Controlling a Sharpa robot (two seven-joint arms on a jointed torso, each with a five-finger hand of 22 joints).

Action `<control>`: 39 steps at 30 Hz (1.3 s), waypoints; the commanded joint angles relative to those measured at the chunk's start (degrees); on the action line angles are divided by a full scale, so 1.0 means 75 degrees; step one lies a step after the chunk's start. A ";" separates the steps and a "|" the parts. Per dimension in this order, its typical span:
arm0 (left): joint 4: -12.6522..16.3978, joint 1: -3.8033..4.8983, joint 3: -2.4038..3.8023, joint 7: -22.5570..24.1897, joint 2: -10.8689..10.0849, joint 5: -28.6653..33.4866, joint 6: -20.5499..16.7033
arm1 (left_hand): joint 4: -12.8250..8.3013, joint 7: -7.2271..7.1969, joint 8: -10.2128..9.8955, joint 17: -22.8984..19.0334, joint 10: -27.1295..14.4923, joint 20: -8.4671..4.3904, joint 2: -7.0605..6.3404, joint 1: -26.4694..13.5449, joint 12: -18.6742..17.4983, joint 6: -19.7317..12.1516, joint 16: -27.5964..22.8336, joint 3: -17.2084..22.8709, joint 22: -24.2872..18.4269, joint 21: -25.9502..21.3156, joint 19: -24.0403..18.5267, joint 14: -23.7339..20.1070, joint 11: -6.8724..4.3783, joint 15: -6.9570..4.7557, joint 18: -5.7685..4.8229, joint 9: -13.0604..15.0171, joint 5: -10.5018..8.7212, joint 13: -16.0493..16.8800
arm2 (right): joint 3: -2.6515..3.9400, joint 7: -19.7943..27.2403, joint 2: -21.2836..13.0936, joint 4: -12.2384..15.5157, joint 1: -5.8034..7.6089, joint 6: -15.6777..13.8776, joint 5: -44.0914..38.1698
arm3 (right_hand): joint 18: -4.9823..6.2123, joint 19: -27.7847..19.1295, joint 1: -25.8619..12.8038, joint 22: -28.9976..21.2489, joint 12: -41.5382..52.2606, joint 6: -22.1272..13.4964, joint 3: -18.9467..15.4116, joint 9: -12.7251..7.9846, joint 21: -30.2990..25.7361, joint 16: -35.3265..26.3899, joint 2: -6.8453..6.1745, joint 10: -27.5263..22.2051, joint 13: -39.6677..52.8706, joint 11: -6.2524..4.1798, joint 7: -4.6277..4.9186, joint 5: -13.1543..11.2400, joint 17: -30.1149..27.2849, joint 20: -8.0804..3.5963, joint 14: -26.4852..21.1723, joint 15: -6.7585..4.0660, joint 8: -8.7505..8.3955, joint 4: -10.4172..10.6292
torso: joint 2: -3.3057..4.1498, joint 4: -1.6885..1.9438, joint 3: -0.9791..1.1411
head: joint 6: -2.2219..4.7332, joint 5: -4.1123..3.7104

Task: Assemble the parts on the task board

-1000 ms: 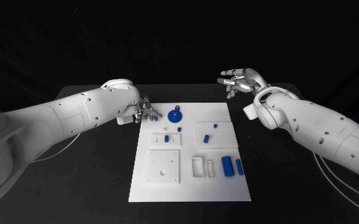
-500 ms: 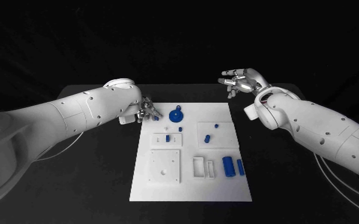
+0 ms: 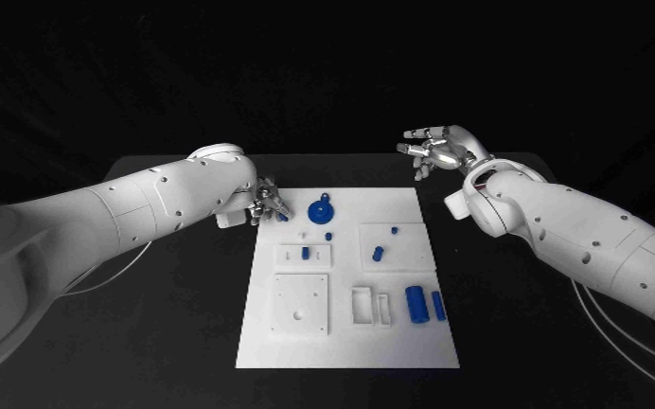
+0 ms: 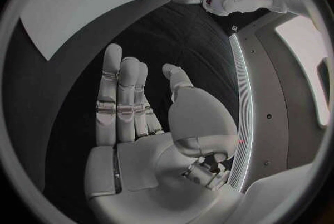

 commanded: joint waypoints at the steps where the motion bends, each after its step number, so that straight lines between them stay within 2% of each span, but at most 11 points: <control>1: 0.0023 -0.0001 0.0001 0.0089 -0.0009 0.0125 0.0014 | -0.0083 -0.0054 0.0052 0.0008 0.0020 -0.0011 0.0094 0.0124 -0.0023 0.0011 -0.0006 0.0042 0.0160 -0.0017 -0.0006 0.0022 -0.0041 -0.0045 -0.0062 0.0048 0.0049 -0.0005 | 0.0006 -0.0010 0.0010 -0.0002 -0.0001 0.0085 0.0001 | -0.0059 -0.0037 -0.0024 -0.0007 0.0019 -0.0042 0.0036 -0.0001 0.0027 -0.0036 -0.0017 -0.0030 -0.0009 -0.0022 0.0009 0.0047 0.0000 -0.0012 -0.0024 0.0018 -0.0040 -0.0003 | 0.0004 0.0003 0.0008 | -0.0003 -0.0008; 10: 0.0148 0.0000 0.0007 0.0037 -0.0126 0.0285 -0.0255 | -0.0336 -0.0088 0.0209 0.0019 0.0107 -0.0041 0.0144 0.0158 -0.0036 0.0064 -0.0015 0.0228 0.0161 0.0031 0.0028 0.0092 -0.0067 -0.0075 -0.0069 0.0206 0.0068 -0.0012 | 0.0006 -0.0016 0.0005 -0.0005 -0.0001 0.0096 0.0001 | -0.0059 -0.0040 -0.0033 -0.0010 0.0019 -0.0036 0.0044 -0.0001 0.0031 -0.0039 -0.0028 -0.0030 -0.0009 -0.0023 0.0008 0.0064 0.0000 -0.0011 -0.0026 0.0018 -0.0040 0.0001 | -0.0004 0.0008 0.0008 | -0.0014 -0.0020; 15: 0.0438 0.0006 0.0026 -0.0040 -0.0339 0.0495 -0.0570 | -0.0491 -0.0103 0.0263 0.0075 0.0184 -0.0060 0.0182 0.0180 -0.0054 0.0110 -0.0011 0.0332 0.0160 0.0075 0.0059 0.0168 -0.0085 -0.0093 -0.0067 0.0299 0.0087 -0.0013 | 0.0006 -0.0024 -0.0008 -0.0011 -0.0001 0.0113 0.0001 | -0.0059 -0.0040 -0.0033 -0.0010 0.0019 -0.0036 0.0044 -0.0001 0.0031 -0.0039 -0.0028 -0.0030 -0.0009 -0.0023 0.0008 0.0064 0.0000 -0.0011 -0.0026 0.0018 -0.0040 0.0001 | -0.0012 0.0017 0.0012 | -0.0001 -0.0010; 21: 0.1151 0.0038 0.0037 -0.0246 -0.0754 0.0690 -0.1089 | -0.0595 -0.0121 0.0281 0.0189 0.0247 -0.0073 0.0188 0.0131 -0.0077 0.0162 0.0017 0.0382 0.0159 0.0119 0.0078 0.0245 -0.0099 -0.0108 -0.0064 0.0379 0.0111 -0.0002 | 0.0006 -0.0033 -0.0027 -0.0021 -0.0001 0.0132 0.0001 | -0.0059 -0.0040 -0.0033 -0.0010 0.0019 -0.0036 0.0044 -0.0001 0.0031 -0.0039 -0.0028 -0.0030 -0.0009 -0.0023 0.0008 0.0064 0.0000 -0.0011 -0.0026 0.0018 -0.0040 0.0001 | -0.0021 0.0030 0.0012 | -0.0011 0.0004; 26: 0.1945 0.0072 0.0037 -0.0461 -0.1192 0.0736 -0.1587 | -0.0638 -0.0140 0.0293 0.0255 0.0301 -0.0084 0.0176 0.0133 -0.0087 0.0213 0.0044 0.0393 0.0158 0.0142 0.0102 0.0304 -0.0114 -0.0121 -0.0061 0.0403 0.0110 -0.0002 | 0.0006 -0.0040 -0.0036 -0.0025 -0.0001 0.0146 0.0001 | -0.0059 -0.0043 -0.0038 -0.0018 0.0018 -0.0039 0.0058 -0.0001 0.0036 -0.0040 -0.0032 -0.0033 -0.0009 -0.0022 0.0008 0.0068 0.0001 -0.0011 -0.0028 0.0019 -0.0040 0.0013 | -0.0038 0.0063 0.0007 | -0.0030 -0.0007; 30: 0.2562 0.0083 0.0033 -0.0603 -0.1530 0.0674 -0.1937 | -0.0655 -0.0144 0.0274 0.0289 0.0337 -0.0090 0.0171 0.0131 -0.0113 0.0238 0.0051 0.0394 0.0157 0.0155 0.0112 0.0334 -0.0120 -0.0128 -0.0061 0.0402 0.0104 -0.0008 | 0.0006 -0.0044 -0.0041 -0.0043 -0.0001 0.0163 0.0001 | -0.0059 -0.0043 -0.0038 -0.0018 0.0018 -0.0039 0.0058 -0.0001 0.0036 -0.0040 -0.0032 -0.0033 -0.0009 -0.0022 0.0008 0.0068 0.0001 -0.0011 -0.0028 0.0019 -0.0040 0.0013 | -0.0042 0.0060 0.0004 | -0.0043 0.0016; 33: 0.3018 0.0087 0.0010 -0.0721 -0.1764 0.0570 -0.2226 | -0.0643 -0.0149 0.0272 0.0306 0.0357 -0.0095 0.0172 0.0119 -0.0121 0.0262 0.0056 0.0385 0.0157 0.0164 0.0124 0.0355 -0.0124 -0.0133 -0.0060 0.0403 0.0098 -0.0009 | 0.0006 -0.0049 -0.0044 -0.0056 -0.0002 0.0182 0.0001 | -0.0059 -0.0043 -0.0038 -0.0018 0.0018 -0.0039 0.0058 -0.0001 0.0036 -0.0040 -0.0032 -0.0033 -0.0009 -0.0022 0.0008 0.0068 0.0001 -0.0011 -0.0028 0.0019 -0.0040 0.0013 | -0.0047 0.0076 0.0003 | -0.0050 0.0019; 39: 0.3661 0.0085 -0.0052 -0.0919 -0.2056 0.0295 -0.2586 | -0.0639 -0.0161 0.0266 0.0331 0.0393 -0.0107 0.0166 0.0118 -0.0153 0.0290 0.0045 0.0374 0.0155 0.0175 0.0141 0.0393 -0.0135 -0.0144 -0.0062 0.0414 0.0094 -0.0010 | 0.0006 -0.0051 -0.0041 -0.0070 -0.0004 0.0206 0.0001 | -0.0059 -0.0043 -0.0038 -0.0018 0.0018 -0.0039 0.0058 -0.0001 0.0036 -0.0040 -0.0032 -0.0033 -0.0009 -0.0022 0.0008 0.0068 0.0001 -0.0011 -0.0028 0.0019 -0.0040 0.0013 | -0.0054 0.0106 -0.0008 | -0.0092 0.0018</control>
